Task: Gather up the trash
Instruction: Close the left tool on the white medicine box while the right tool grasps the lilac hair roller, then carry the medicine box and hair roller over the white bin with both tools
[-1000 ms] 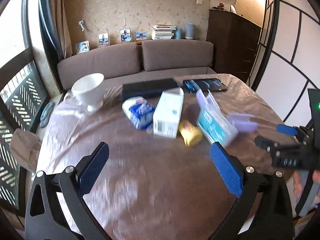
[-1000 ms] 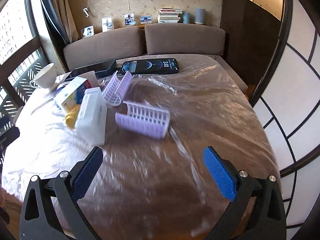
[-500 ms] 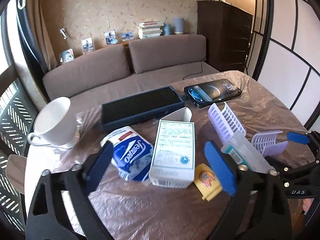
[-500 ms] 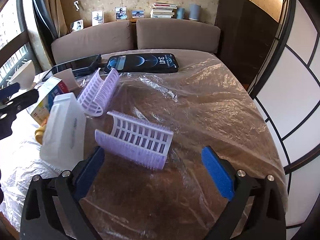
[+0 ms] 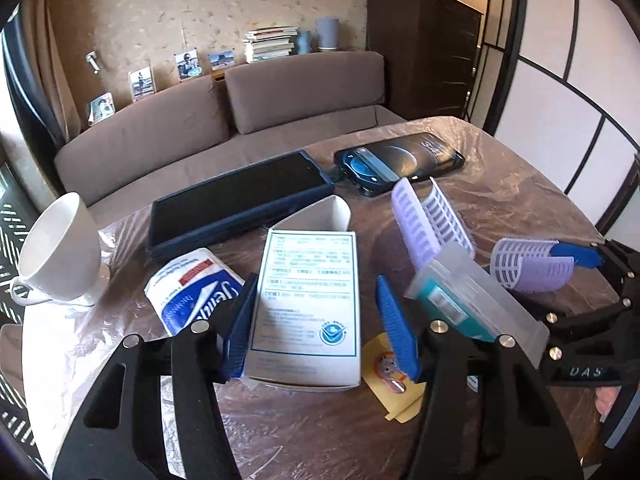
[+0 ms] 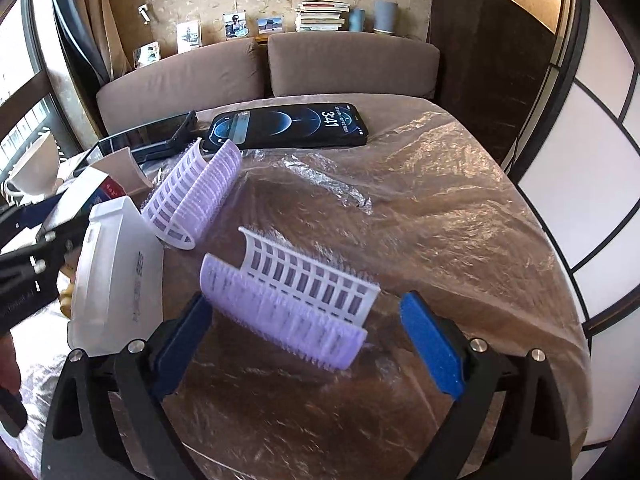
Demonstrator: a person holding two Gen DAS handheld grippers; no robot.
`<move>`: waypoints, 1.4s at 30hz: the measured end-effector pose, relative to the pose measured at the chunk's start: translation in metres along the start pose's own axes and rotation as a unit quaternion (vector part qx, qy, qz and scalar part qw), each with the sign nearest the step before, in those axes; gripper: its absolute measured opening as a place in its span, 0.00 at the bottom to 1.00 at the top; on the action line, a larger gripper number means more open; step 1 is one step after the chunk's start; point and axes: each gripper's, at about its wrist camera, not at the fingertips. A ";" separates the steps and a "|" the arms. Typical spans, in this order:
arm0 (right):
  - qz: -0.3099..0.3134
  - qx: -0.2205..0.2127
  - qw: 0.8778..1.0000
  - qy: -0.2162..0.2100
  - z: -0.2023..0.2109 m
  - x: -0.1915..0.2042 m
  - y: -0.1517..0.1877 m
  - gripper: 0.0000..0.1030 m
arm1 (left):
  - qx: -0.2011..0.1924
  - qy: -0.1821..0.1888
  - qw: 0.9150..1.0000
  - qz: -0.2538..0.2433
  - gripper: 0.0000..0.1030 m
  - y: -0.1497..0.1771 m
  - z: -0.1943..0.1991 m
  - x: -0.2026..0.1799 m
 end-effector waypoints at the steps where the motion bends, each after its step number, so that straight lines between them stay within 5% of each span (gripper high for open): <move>1: -0.004 0.000 1.000 -0.002 -0.001 0.000 -0.001 0.91 | 0.001 0.000 1.000 -0.002 0.52 0.001 0.000 -0.001; 2: -0.009 0.001 1.000 -0.007 -0.001 0.000 -0.002 0.92 | 0.004 0.002 1.000 -0.002 0.46 0.001 0.000 -0.001; 15: -0.011 -0.003 1.000 0.004 -0.006 0.009 -0.001 0.92 | 0.000 0.009 1.000 0.012 0.46 0.005 0.004 0.000; 19: -0.001 -0.013 1.000 0.002 -0.003 0.012 -0.002 0.75 | -0.005 0.004 1.000 0.014 0.46 0.006 0.004 -0.003; 42: -0.009 -0.019 0.999 -0.028 0.019 0.000 -0.006 0.75 | -0.035 -0.029 0.996 0.075 0.46 0.017 0.041 -0.008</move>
Point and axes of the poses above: each gripper's, at about its wrist camera, not at the fingertips, and z roughly against the way its jaws point, x to its left, y to its underside, and after that the axes turned 15 degrees about y, right-handed
